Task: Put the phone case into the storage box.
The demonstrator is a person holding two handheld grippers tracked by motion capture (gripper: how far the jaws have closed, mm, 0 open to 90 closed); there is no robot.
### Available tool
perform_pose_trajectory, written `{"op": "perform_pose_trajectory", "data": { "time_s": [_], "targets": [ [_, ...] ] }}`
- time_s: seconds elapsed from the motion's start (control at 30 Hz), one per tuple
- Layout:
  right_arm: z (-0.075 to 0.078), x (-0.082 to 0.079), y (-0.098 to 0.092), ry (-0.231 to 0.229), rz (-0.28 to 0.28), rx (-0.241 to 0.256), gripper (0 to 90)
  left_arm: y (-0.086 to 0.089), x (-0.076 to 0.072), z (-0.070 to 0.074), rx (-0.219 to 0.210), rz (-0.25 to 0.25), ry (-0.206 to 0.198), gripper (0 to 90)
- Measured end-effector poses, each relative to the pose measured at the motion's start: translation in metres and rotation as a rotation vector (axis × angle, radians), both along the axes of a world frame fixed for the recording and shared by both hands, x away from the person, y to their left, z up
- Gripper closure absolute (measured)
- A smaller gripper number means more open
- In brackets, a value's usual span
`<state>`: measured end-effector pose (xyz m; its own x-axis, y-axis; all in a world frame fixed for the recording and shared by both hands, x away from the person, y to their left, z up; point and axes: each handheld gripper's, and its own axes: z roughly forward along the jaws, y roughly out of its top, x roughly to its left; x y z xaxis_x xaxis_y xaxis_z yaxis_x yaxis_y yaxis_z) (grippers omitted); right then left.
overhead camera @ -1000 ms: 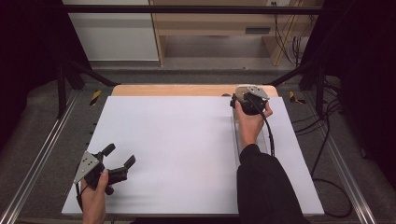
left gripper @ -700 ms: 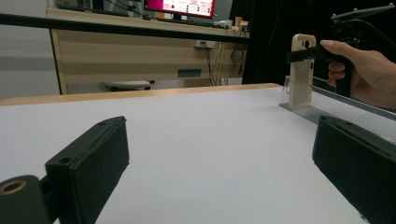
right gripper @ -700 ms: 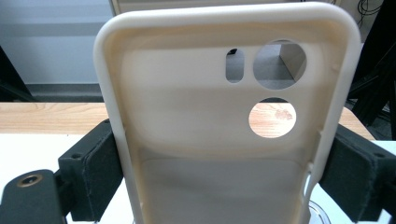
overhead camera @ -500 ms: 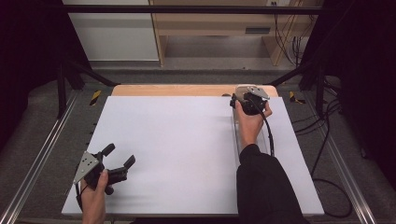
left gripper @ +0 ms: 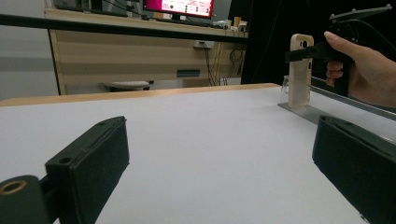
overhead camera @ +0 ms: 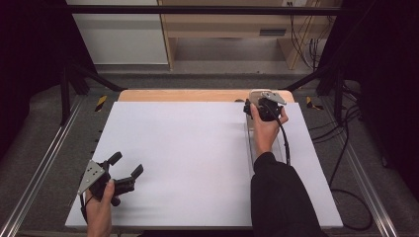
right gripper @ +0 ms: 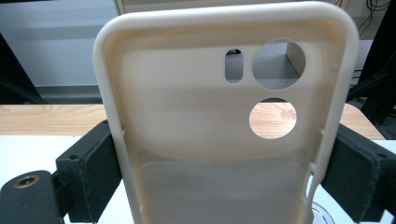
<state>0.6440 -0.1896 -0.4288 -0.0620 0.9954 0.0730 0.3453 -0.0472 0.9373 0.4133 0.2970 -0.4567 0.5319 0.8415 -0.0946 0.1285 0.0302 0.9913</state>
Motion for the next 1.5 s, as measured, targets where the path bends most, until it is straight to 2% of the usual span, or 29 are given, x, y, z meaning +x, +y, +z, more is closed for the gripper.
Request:
{"op": "perform_pose_trajectory", "data": {
  "time_s": [0.53,0.7,0.77,1.27,1.5],
  "targets": [
    [-0.0024,0.0016,0.0022,-0.012,-0.002,-0.021,10.3,0.0001,-0.0002,0.0001,0.001,-0.001,0.0,3.4],
    [-0.0023,0.0016,0.001,-0.009,0.004,-0.013,10.2,0.0003,-0.0002,0.0001,0.002,0.0,-0.001,3.4],
    [-0.0019,0.0012,0.0011,-0.009,-0.001,0.007,10.0,0.0001,-0.0002,0.0001,0.002,-0.001,0.0,3.4],
    [-0.0032,0.0029,0.0064,-0.008,-0.002,-0.047,6.6,0.0,-0.0009,0.0003,0.001,0.001,-0.002,3.4],
    [-0.0025,0.0026,0.0059,-0.003,-0.012,-0.046,4.8,0.0002,-0.0007,0.0003,0.002,-0.001,-0.003,3.5]
  ]
}}
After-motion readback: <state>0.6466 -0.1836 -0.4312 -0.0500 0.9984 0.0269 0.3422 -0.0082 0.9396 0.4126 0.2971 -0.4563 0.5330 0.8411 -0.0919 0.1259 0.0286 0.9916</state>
